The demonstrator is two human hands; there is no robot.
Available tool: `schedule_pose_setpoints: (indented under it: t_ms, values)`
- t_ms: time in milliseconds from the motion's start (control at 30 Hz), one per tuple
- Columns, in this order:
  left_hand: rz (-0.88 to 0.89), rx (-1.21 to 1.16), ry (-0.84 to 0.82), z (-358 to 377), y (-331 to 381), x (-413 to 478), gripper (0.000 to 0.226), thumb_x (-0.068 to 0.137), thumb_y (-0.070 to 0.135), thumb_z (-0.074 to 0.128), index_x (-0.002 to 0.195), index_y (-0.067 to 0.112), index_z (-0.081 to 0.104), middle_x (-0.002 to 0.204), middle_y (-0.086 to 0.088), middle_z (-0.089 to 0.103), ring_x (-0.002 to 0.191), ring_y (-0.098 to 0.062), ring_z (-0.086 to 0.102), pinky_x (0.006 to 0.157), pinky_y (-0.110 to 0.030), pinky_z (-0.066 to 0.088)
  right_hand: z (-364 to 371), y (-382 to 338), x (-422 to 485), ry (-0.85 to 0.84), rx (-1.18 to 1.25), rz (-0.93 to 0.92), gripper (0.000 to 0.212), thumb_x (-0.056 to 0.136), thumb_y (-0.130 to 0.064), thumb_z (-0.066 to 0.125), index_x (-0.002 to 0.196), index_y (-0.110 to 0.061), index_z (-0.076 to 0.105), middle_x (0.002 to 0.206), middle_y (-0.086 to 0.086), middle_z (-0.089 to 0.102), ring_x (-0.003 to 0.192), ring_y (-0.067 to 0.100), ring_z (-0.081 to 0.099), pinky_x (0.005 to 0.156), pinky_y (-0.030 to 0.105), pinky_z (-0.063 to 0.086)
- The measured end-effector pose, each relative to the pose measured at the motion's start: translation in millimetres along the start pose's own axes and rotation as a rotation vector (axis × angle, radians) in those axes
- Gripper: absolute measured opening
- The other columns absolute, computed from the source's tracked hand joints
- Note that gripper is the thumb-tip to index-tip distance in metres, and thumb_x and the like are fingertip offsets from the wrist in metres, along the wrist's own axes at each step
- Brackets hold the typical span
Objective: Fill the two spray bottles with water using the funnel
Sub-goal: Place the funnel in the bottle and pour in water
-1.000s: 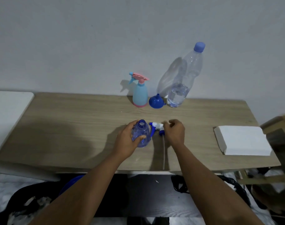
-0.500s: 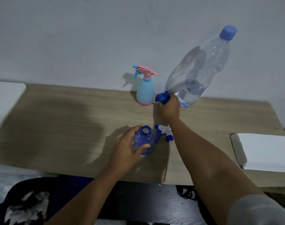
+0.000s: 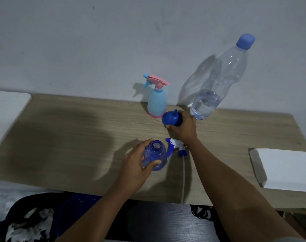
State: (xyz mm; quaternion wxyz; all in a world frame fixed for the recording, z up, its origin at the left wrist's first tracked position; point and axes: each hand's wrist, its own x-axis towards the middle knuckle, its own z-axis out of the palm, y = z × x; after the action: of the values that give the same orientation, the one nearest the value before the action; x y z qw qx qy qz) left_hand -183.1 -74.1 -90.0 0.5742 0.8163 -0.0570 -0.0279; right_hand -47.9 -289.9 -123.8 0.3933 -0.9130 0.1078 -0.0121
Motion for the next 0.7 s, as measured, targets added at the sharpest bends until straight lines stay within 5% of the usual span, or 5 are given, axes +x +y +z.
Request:
schedule_pose_setpoints:
  t_ms: [100, 233, 433, 533, 700]
  values:
    - [0.001, -0.010, 0.001, 0, -1, 0, 0.062, 0.080, 0.028, 0.081, 0.136, 0.032, 0.053, 0.132, 0.017, 0.060, 0.124, -0.012, 0.059, 0.098, -0.045, 0.054, -11, -7, -10, 0.056, 0.104, -0.070, 0.072, 0.061, -0.050, 0.085, 0.124, -0.031, 0.057, 0.116, -0.005, 0.062, 0.112, 0.022, 0.052, 0.094, 0.045, 0.050]
    - [-0.014, -0.016, 0.013, 0, 0, 1, 0.061, 0.079, 0.031, 0.080, 0.133, 0.036, 0.054, 0.130, 0.018, 0.062, 0.122, -0.011, 0.060, 0.098, -0.047, 0.054, -30, -30, -44, 0.104, 0.355, -0.048, 0.067, 0.064, -0.038, 0.086, 0.125, -0.022, 0.060, 0.122, 0.004, 0.059, 0.104, 0.011, 0.061, 0.083, 0.017, 0.053]
    - [-0.054, -0.033, 0.008, -1, 9, -1, 0.057, 0.071, 0.044, 0.076, 0.122, 0.057, 0.054, 0.122, 0.019, 0.065, 0.115, -0.010, 0.064, 0.096, -0.047, 0.055, -57, -62, -113, 0.096, 0.682, 0.020, 0.060, 0.075, -0.009, 0.085, 0.128, -0.014, 0.057, 0.115, 0.005, 0.057, 0.093, 0.002, 0.064, 0.074, 0.020, 0.057]
    - [-0.048, -0.013, 0.008, -2, 13, -2, 0.055, 0.071, 0.040, 0.078, 0.121, 0.050, 0.056, 0.117, 0.018, 0.068, 0.110, -0.005, 0.065, 0.096, -0.045, 0.055, -65, -70, -138, 0.151, 0.775, 0.023, 0.059, 0.068, -0.014, 0.089, 0.115, -0.012, 0.054, 0.113, 0.017, 0.058, 0.092, 0.023, 0.066, 0.079, 0.036, 0.059]
    - [-0.037, 0.013, -0.004, -5, 20, -3, 0.056, 0.072, 0.035, 0.080, 0.120, 0.051, 0.056, 0.115, 0.025, 0.066, 0.107, 0.002, 0.062, 0.093, -0.044, 0.055, -82, -82, -158, 0.168, 0.769, -0.028, 0.056, 0.070, -0.008, 0.089, 0.118, -0.009, 0.060, 0.115, 0.009, 0.067, 0.101, 0.019, 0.067, 0.075, 0.024, 0.058]
